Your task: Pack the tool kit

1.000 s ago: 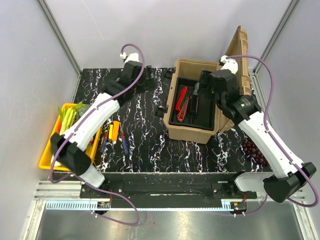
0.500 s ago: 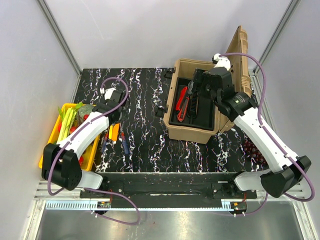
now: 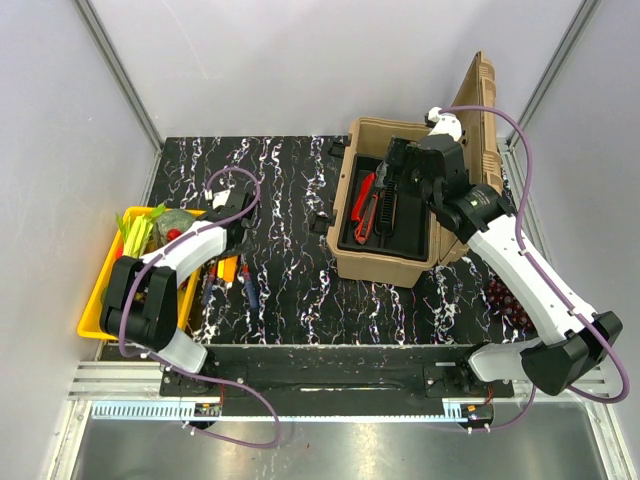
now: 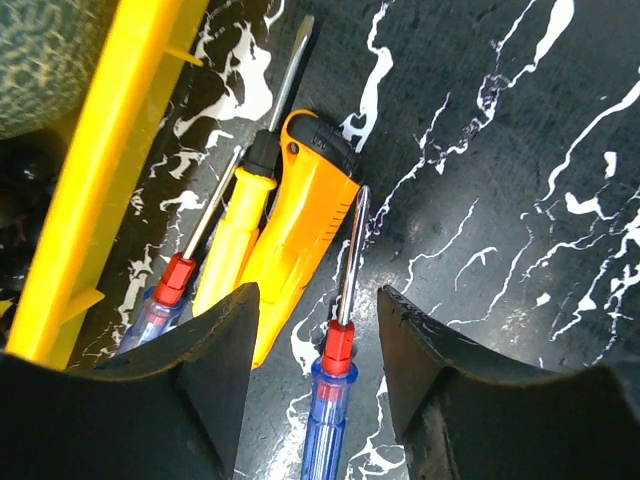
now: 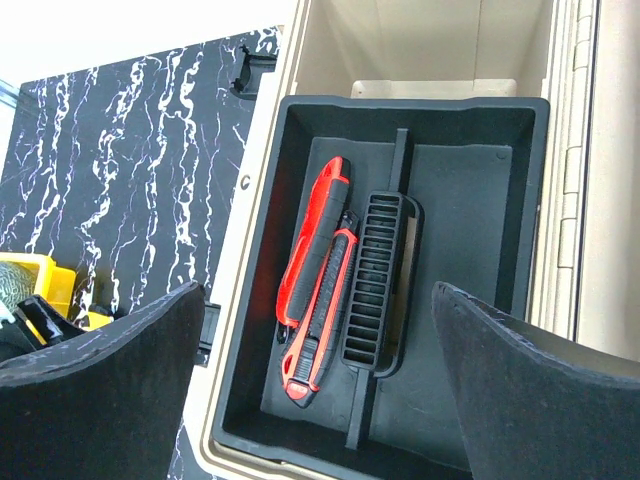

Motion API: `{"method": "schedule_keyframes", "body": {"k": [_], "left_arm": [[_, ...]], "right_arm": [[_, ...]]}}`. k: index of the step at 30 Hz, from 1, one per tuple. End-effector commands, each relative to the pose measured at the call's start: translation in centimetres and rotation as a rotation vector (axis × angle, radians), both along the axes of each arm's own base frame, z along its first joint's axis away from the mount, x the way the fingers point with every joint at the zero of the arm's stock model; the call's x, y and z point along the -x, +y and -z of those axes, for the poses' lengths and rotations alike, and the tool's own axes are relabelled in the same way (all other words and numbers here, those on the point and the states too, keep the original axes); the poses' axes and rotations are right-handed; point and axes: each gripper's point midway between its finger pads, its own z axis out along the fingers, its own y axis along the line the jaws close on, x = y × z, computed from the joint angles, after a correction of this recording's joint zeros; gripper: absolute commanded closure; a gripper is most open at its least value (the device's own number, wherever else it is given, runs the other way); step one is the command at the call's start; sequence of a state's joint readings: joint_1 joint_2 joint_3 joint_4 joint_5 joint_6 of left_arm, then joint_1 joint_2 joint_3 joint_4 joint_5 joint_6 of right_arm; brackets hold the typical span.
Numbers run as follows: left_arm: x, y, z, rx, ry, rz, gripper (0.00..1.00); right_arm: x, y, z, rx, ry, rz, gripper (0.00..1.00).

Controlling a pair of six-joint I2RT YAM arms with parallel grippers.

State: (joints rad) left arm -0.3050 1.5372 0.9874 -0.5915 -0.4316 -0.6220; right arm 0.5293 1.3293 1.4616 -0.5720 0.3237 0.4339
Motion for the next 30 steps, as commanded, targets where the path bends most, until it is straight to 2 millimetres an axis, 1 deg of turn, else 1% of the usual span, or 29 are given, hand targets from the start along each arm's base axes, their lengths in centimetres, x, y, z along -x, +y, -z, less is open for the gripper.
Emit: {"method": "schedule_keyframes", "body": {"k": [1,3,7,13,18,20,24,26,28,30], "left_arm": [[-0.8,-0.4,1.4,0.054,-0.025,0.016,0.45],[-0.8,-0.6,1.8,0.076,-0.02,0.012,0.46],[-0.6,-1.7,1.8,0.144,-0.036,0.044,0.47],[0.0,-2.6,2.9,0.195,-0.004,0.042,0.51],[0.1,-2.9,3.8,0.205,0.035,0.03,0.56],[0.1,-2.9,4.1,0.201,0.048,0.026,0.59],[0.1,-2.7,4.4,0.191,0.06,0.02,0.62],[0.0,-2.6,4.4,0.187,0.064,0.017,0.66],[-0.1,-2.8,4.2,0.192,0.062,0.019,0.74],[-0.4,-3.1,3.5,0.204,0.049,0.027,0.81]], "right_arm": [[0.0,-0.7,-2.4,-0.025,-0.065,0.03,0.01],[0.0,-0.9,-2.3,-0.015,-0.063,0.033,0.01],[0.0,-0.9,-2.3,-0.011,-0.063,0.036,0.0],[-0.1,-0.7,-2.2,-0.015,-0.061,0.029,0.01],[0.0,-0.6,-2.1,-0.015,-0.056,0.023,0.0],[0.0,-0.7,-2.3,-0.018,-0.061,0.023,0.01],[0.1,-0.7,-2.5,-0.019,-0.066,0.018,0.01],[0.2,-0.4,-2.5,-0.021,-0.064,0.004,0.01],[0.2,-0.1,-2.5,-0.019,-0.063,-0.02,0.0],[0.3,0.6,-2.4,-0.017,-0.063,-0.065,0.01]]}}
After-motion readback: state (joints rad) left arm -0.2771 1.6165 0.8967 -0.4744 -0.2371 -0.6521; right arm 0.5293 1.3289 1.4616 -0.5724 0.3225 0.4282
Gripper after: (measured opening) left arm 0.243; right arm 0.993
